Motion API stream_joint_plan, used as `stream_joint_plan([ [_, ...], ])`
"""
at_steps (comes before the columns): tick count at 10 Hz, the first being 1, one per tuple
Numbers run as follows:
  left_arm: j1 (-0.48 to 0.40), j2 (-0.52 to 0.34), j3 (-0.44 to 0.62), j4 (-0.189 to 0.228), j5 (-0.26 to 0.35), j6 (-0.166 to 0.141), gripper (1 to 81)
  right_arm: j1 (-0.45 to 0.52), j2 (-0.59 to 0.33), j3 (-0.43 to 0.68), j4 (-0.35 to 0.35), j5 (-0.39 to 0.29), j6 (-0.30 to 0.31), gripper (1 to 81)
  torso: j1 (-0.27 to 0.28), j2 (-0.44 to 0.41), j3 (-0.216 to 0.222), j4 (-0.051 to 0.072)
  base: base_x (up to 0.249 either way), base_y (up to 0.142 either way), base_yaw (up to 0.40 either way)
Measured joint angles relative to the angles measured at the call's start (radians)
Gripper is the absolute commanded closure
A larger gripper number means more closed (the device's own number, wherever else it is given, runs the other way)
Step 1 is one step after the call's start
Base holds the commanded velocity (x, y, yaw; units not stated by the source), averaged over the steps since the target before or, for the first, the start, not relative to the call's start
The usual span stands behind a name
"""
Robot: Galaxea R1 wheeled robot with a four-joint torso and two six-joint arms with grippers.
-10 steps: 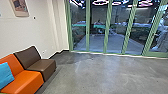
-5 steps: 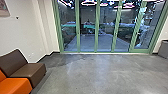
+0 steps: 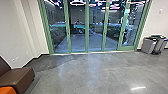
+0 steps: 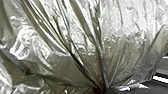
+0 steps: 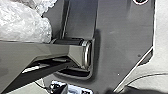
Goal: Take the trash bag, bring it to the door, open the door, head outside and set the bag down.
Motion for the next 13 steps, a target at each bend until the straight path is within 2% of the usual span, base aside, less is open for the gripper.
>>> stream_joint_plan([
  [13, 0.0, 0.008, -0.002, 0.0, 0.001, 0.0, 81.1, -0.003, 0.011, -0.017, -0.002, 0.006, -0.001, 1.0, 0.0, 0.0, 0.0, 0.0, 0.0, 0.0, -0.282],
])
